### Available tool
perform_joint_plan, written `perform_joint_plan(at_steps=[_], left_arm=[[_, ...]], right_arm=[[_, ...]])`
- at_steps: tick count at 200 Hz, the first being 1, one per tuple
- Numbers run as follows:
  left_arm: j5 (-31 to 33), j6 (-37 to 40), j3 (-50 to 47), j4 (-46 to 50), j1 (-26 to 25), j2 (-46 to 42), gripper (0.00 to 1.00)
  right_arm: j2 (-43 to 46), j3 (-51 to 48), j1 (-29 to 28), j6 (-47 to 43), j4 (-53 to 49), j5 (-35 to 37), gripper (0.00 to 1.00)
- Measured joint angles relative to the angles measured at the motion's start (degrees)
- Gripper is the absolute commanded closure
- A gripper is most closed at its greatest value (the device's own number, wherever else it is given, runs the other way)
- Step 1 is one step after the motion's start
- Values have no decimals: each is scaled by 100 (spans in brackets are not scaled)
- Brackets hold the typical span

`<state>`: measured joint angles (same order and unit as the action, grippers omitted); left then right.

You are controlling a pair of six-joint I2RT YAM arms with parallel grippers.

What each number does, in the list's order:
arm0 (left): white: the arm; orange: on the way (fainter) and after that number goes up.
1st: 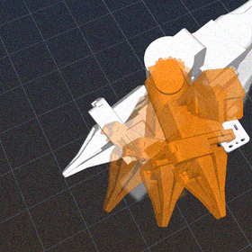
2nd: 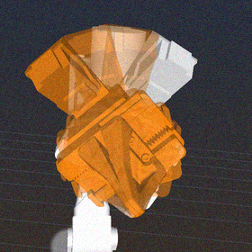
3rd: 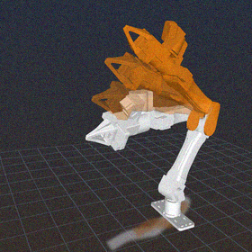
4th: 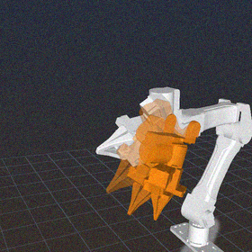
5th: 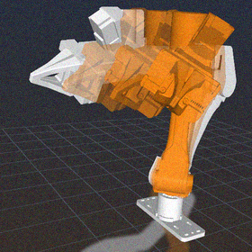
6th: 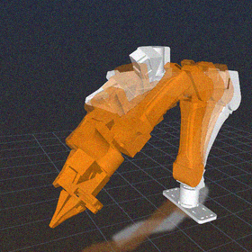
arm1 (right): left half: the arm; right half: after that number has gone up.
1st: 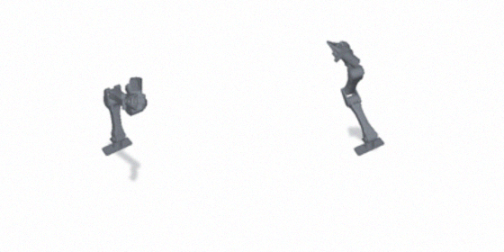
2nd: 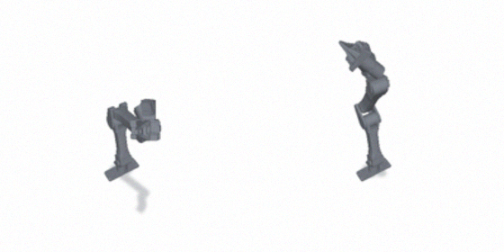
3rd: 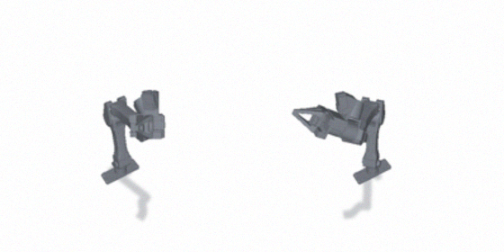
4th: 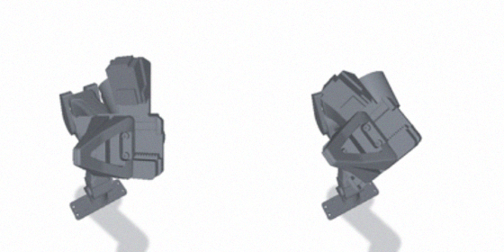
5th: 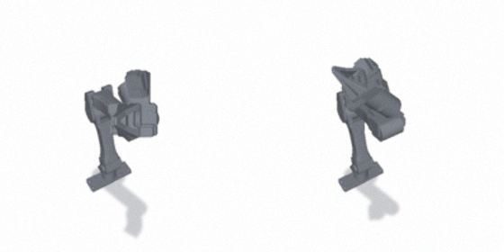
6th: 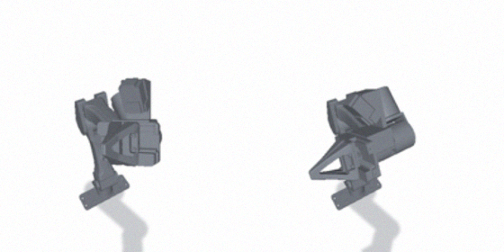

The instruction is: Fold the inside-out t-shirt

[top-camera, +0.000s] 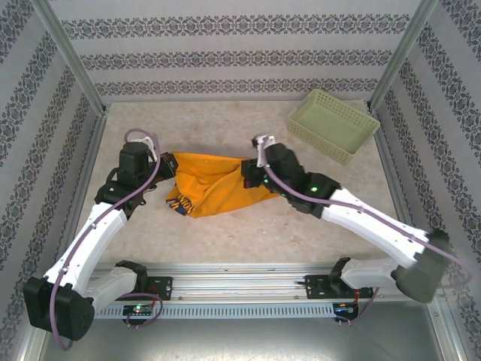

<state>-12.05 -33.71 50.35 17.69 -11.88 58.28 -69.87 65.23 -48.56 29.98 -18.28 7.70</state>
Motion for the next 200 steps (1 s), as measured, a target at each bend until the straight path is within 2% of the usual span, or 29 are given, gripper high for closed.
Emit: perform_joint_plan(at_steps=[16,42,63,92,121,128,150,164,178,200], left_arm=[[-151,-2,4,-39,-2,7,100],[-431,-4,-20,-72,0,428,100],[-782,-2,-184,-146,-17,968,100],[-918,7,-584,-179,-321,1246,100],[-1021,42,-822,-328,-590,1104,100],[-1010,46,-839,-382,-664,1075,100],[-883,70,-846,-544,-1311,933,100],[-868,68,-861,-671,-1558,789,100],[-826,66,-879,-772,-1593,590,100],[-737,68,-876,-833,-1589,289,100]], right_arm=[[284,-7,153,7,7,-238,100],[236,-428,654,188,297,-671,100],[-243,-903,1075,411,409,-758,100],[-929,-1252,1246,595,334,-732,100],[-977,-1410,1108,664,142,-503,74],[-953,-1410,1036,647,85,-400,71],[-745,-1410,741,551,-37,-166,51],[-610,-1432,619,540,59,-153,45],[-588,-1517,568,575,286,-179,40],[-964,-1624,568,640,555,-216,39]])
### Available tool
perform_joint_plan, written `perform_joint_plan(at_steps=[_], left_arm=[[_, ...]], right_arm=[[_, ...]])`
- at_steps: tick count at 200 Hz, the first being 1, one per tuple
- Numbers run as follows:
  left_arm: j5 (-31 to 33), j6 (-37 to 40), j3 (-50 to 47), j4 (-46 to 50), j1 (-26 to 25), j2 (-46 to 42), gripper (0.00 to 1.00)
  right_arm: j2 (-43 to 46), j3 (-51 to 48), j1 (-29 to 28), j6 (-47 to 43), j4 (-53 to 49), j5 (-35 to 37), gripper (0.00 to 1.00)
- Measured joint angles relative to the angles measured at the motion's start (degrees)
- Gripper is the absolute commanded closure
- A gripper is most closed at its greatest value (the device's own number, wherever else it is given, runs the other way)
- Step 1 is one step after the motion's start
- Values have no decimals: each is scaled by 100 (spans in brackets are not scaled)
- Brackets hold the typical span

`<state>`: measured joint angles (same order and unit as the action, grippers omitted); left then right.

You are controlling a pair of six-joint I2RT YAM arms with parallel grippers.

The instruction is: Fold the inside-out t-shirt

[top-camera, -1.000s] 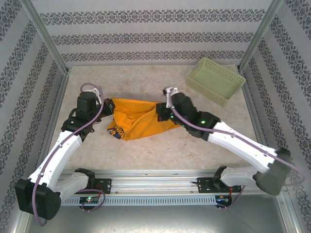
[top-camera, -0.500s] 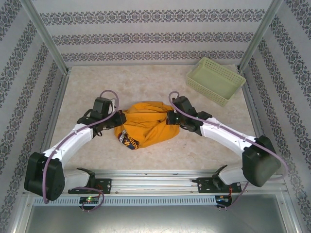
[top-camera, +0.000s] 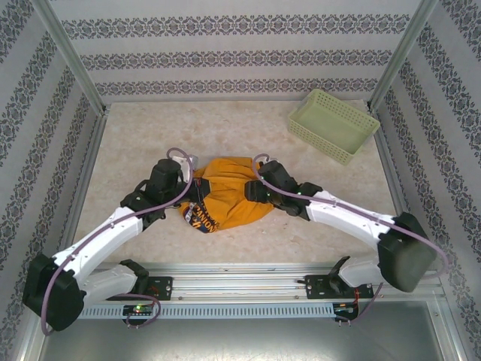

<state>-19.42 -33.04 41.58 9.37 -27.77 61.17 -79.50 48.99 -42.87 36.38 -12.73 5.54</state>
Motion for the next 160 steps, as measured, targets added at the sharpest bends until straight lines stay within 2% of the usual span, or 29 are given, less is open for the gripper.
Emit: perform_joint_plan(at_steps=[10,21,55,90,108,129,160], left_arm=[[52,11,20,15,0,-144,100],[192,44,116,72,0,-271,100],[927,251,1143,715,168,-466,100],[1670,284,2546,1355,1014,-490,100],[2103,332,3023,1545,1193,-658,100],[2149,522,3423,1648,1209,-992,100],[1429,586,3379,1506,1130,-1231,100]], right_arm=[[-319,13,0,39,74,-4,42],[-660,76,2,103,50,2,52],[-1121,809,114,46,-249,9,100],[-1169,2761,39,-415,-483,68,100],[-1137,3493,-111,-664,-376,11,100],[-955,3595,-267,-804,-164,-181,100],[-367,2796,-210,-807,140,-393,100]])
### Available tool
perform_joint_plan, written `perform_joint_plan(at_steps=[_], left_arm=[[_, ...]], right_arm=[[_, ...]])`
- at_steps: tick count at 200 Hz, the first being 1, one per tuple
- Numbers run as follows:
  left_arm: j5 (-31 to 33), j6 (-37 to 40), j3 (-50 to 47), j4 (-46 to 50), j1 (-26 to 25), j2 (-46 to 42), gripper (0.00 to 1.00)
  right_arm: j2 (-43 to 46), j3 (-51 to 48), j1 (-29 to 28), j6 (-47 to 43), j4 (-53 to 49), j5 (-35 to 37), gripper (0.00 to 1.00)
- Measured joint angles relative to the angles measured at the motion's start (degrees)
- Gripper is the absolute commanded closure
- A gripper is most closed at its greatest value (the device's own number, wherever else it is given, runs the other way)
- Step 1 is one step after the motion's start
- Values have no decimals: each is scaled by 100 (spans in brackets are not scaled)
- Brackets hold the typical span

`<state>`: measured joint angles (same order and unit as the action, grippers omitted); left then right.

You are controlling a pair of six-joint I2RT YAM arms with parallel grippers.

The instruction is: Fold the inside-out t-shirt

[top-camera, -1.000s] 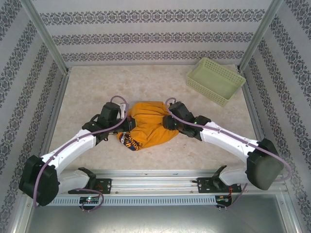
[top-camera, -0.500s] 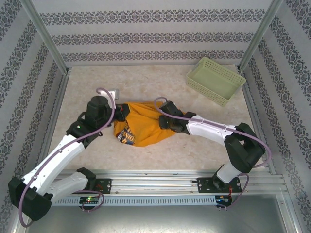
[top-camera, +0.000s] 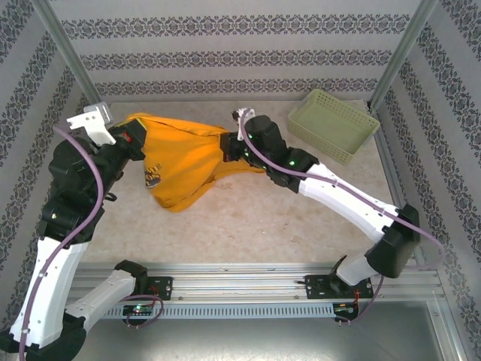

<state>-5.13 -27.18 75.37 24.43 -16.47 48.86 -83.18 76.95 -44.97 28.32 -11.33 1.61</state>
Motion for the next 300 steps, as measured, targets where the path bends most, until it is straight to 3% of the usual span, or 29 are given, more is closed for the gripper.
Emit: perform_joint_plan(at_steps=[19,44,60,81,103,119,149,176,202,228,266,283,300], left_arm=[[-354,-4,-538,-273,-330,127,100],[-485,-4,-1637,-811,-1338,678,100],[-588,-46,-2210,-1058,-1893,1279,99],[-669,-151,-2688,-1412,-2470,1963,85],[-835,-201,-2758,-1687,-2894,2446,56],[-883,-177,-2758,-1777,-2966,2433,33],[-343,-17,-2761,-1563,-2776,1672,15],[-7,-28,-2643,-1172,-1899,1228,15],[70,-151,-2426,-802,-1073,1867,18],[-74,-177,-2328,-560,-1003,2686,20],[-59,-170,-2111,-262,-1003,3397,27],[-31,-149,-2057,-170,-1003,3541,35],[-22,-162,-2055,-142,-997,3622,48]], right_arm=[[442,-798,326,149,101,-24,100],[846,-2098,1025,542,214,-90,100],[855,-2846,1379,761,151,-101,95],[850,-3390,1528,1012,-26,-114,82],[916,-3587,1600,1141,-85,-114,60],[1137,-3635,1628,1222,-160,-96,49],[1718,-3630,1550,1193,-299,39,40],[1906,-3569,1062,1196,-422,238,36],[1668,-3235,177,1202,-490,442,32],[1064,-2719,-358,1209,-479,573,31],[-63,-2304,-400,1257,-575,769,33],[-514,-2223,-398,1279,-695,772,40],[-782,-2192,-382,1335,-778,758,54]])
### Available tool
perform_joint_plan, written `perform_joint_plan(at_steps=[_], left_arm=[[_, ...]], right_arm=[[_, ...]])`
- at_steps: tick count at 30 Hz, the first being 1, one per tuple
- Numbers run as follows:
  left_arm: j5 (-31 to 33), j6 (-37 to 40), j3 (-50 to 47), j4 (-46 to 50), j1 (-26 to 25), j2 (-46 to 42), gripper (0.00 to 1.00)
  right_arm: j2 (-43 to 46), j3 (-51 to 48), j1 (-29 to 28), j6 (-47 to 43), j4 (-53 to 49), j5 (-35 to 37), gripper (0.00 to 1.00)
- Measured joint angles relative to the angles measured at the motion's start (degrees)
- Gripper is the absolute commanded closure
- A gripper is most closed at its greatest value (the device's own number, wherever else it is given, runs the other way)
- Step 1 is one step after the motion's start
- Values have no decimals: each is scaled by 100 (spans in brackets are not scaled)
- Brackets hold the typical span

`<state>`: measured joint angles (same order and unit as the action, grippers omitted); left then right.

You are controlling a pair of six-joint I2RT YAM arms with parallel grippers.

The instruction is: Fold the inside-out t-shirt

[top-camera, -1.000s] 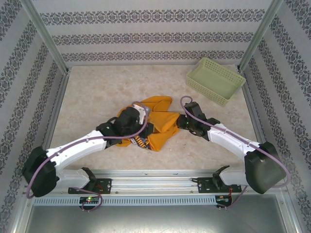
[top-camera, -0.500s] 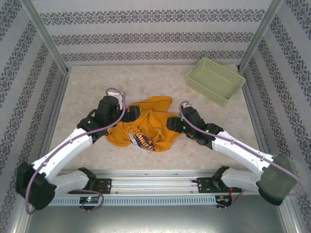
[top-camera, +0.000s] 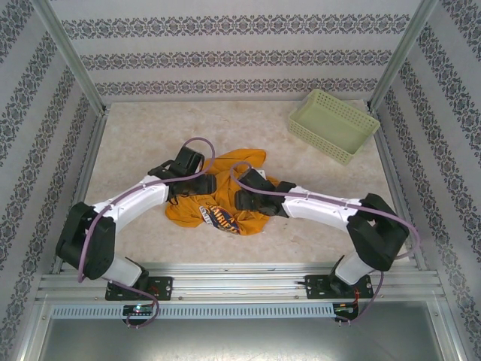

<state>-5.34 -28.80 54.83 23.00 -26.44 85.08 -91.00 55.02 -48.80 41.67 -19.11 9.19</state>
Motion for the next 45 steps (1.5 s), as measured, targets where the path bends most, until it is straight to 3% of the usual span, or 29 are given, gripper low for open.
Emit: perform_joint_plan(at_steps=[5,8,11,19,25,30,34,37,40,42,45], left_arm=[[-195,-57,-52,-4,304,20,78],[-306,-105,-291,-72,577,-146,92],[-509,-170,-592,-138,835,-610,100],[-964,-570,-1224,-852,1766,-2826,100],[-798,-885,-1952,-1154,1794,-4138,100],[-743,-1016,-2520,-1106,1794,-4109,100],[-973,-1071,-2736,-868,1794,-3565,84],[-951,-1043,-2708,-396,1794,-3493,56],[-699,-960,-2339,332,1676,-3491,43],[-297,-868,-1816,807,1246,-3469,38],[326,-717,-839,1067,63,-3268,30]], right_arm=[[94,-13,269,4,-85,-22,88],[424,-157,557,9,-61,-63,100],[866,-348,960,-2,-22,-227,100],[1926,-535,1523,-15,227,-675,100],[2479,-796,1530,2,713,-774,100],[2398,-1552,1530,181,1067,-824,100],[2144,-2087,1528,345,1163,-892,100],[2085,-2234,1526,431,1191,-892,100],[2085,-2243,1453,455,1259,-863,100],[2085,-2240,1353,450,1266,-859,100],[2085,-2177,1158,446,1255,-817,100]])
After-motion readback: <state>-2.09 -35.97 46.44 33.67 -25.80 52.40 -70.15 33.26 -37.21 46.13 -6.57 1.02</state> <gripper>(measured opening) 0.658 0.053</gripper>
